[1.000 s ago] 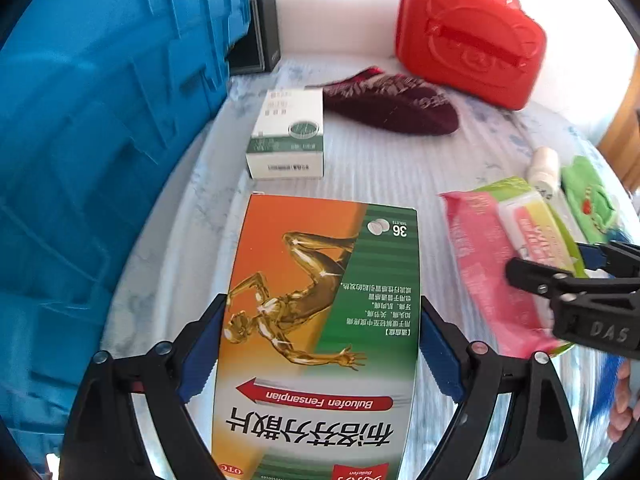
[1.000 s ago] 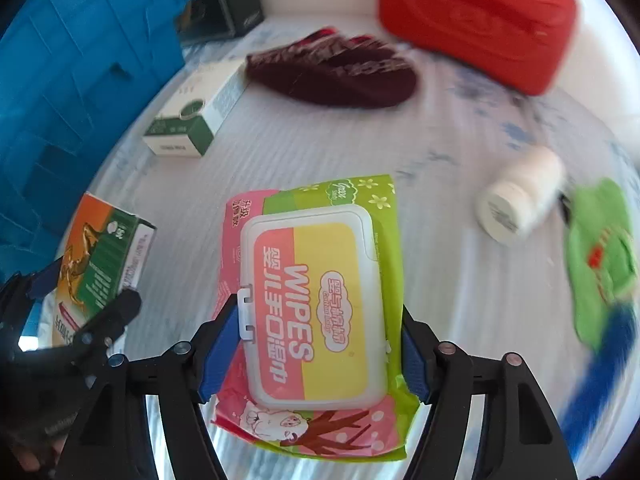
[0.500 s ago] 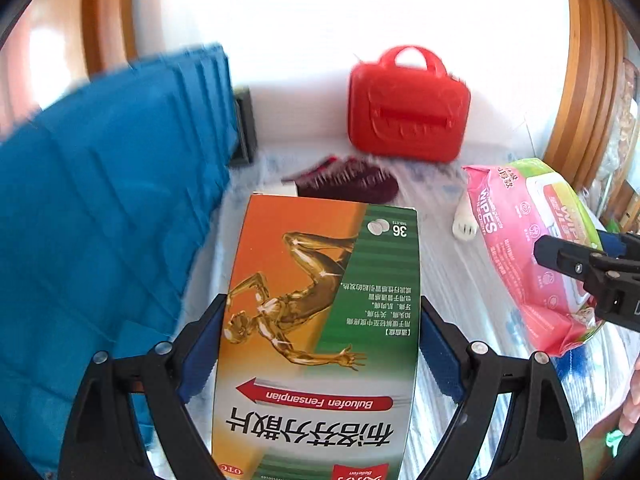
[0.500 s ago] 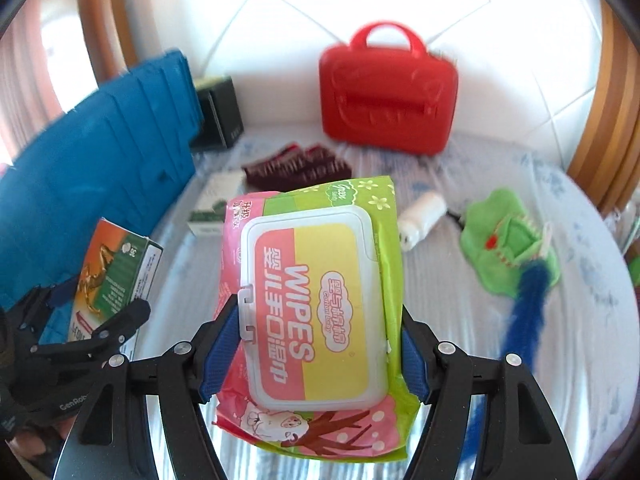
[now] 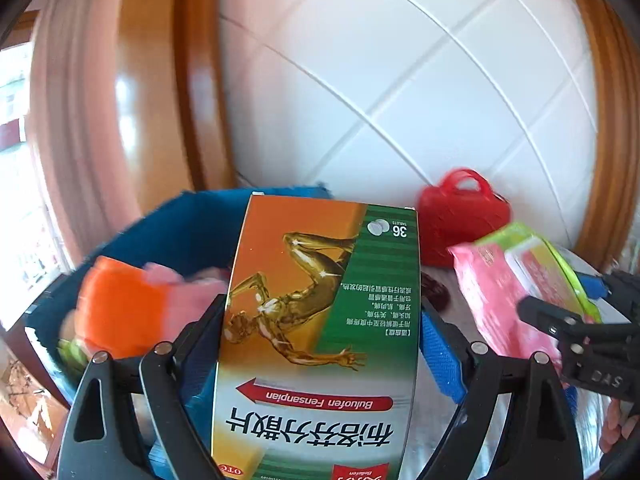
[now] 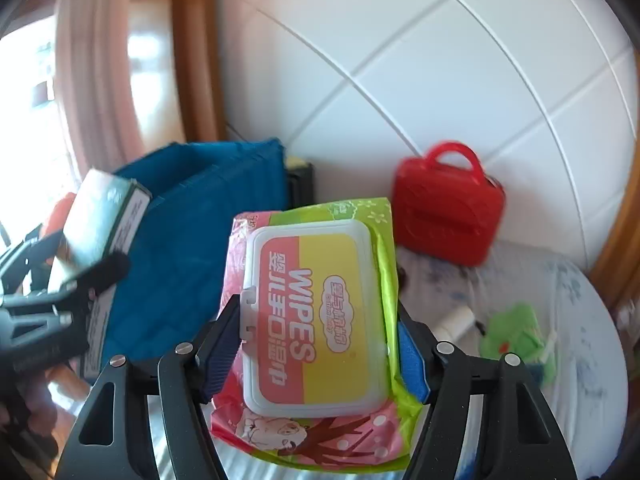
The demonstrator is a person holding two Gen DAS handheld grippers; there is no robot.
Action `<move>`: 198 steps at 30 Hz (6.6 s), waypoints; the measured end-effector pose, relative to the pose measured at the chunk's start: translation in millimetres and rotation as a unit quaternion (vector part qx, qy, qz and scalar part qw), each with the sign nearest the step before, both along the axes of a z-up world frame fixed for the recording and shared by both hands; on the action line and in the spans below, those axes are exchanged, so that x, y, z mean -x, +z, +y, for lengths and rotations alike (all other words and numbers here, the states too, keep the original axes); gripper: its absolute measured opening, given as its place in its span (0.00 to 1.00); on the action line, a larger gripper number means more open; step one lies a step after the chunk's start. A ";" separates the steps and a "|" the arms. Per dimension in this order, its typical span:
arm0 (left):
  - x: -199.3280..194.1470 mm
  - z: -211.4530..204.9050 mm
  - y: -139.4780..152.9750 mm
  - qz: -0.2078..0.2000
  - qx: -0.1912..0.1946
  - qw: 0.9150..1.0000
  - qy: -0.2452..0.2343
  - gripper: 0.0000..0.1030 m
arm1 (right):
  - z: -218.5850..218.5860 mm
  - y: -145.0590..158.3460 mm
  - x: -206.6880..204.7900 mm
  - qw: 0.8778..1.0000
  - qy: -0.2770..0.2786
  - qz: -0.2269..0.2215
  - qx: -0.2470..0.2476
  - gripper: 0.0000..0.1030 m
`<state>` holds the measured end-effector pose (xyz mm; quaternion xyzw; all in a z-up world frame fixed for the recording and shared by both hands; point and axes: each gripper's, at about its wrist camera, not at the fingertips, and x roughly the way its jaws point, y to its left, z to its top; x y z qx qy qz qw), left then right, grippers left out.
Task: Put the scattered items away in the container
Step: 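Carry the medicine box and wipes pack with both grippers over the blue crate, then open both grippers to drop the box and wipes into the crate, then move both grippers back toward the white pill bottle and blue duster, then close the left gripper on the white pill bottle while the right gripper grasps the blue duster, then lift the pill bottle with the left gripper and the duster with the right gripper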
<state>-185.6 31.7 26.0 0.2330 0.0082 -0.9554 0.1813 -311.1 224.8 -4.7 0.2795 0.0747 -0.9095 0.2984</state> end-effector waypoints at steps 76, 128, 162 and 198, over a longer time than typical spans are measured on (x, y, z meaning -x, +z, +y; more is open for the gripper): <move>-98.2 -265.1 -51.7 -0.063 -0.079 0.995 -0.010 0.90 | -266.2 -15.9 -113.4 0.999 -0.002 -0.031 -0.012 0.91; 77.8 141.6 -113.5 -0.078 -0.125 0.971 -0.186 0.98 | 278.5 -104.3 -27.9 0.929 -0.347 -0.130 0.010 0.95; 404.7 295.7 -346.0 -0.257 -0.047 0.921 -0.287 0.68 | 306.2 -312.0 179.6 0.890 -0.373 -0.256 -0.051 0.68; 273.3 303.3 -342.7 -0.284 -0.078 0.929 -0.226 0.65 | 297.0 -310.4 176.4 0.914 -0.298 -0.269 -0.051 0.76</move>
